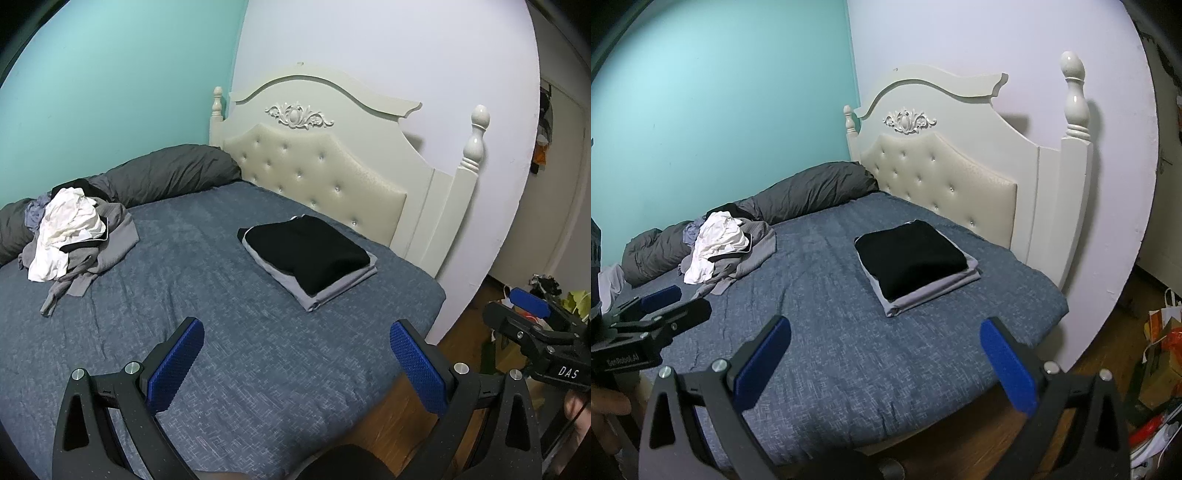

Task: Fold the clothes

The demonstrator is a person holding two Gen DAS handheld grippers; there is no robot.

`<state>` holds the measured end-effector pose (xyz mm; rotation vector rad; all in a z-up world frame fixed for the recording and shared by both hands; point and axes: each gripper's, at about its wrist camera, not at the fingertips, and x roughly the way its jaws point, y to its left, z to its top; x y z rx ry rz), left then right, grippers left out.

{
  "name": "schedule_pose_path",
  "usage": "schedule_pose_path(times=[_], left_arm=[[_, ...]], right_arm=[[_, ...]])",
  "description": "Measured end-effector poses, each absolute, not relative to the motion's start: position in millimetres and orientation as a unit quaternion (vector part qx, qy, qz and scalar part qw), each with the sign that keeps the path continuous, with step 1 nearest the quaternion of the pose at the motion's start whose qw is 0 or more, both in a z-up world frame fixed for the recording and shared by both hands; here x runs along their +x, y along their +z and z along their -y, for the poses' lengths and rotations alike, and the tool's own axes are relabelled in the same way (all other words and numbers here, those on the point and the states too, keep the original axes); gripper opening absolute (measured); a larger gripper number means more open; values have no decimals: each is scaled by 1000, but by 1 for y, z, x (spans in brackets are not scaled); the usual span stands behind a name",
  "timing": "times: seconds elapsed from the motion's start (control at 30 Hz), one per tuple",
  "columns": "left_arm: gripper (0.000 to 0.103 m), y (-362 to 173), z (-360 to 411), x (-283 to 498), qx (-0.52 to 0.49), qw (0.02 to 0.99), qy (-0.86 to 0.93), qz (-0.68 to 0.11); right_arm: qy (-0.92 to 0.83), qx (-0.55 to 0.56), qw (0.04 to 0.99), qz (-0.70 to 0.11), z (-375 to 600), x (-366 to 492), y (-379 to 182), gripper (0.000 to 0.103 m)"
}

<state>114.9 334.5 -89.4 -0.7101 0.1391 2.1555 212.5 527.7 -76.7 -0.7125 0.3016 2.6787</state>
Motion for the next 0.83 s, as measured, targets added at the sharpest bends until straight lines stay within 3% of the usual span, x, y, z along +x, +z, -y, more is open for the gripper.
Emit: schedule_pose_path(times=[0.83], left_arm=[[102,-92,-330,119,-270,419,865,-57]], right_arm=[[943,-259,180,-109,-528,213,-86,103]])
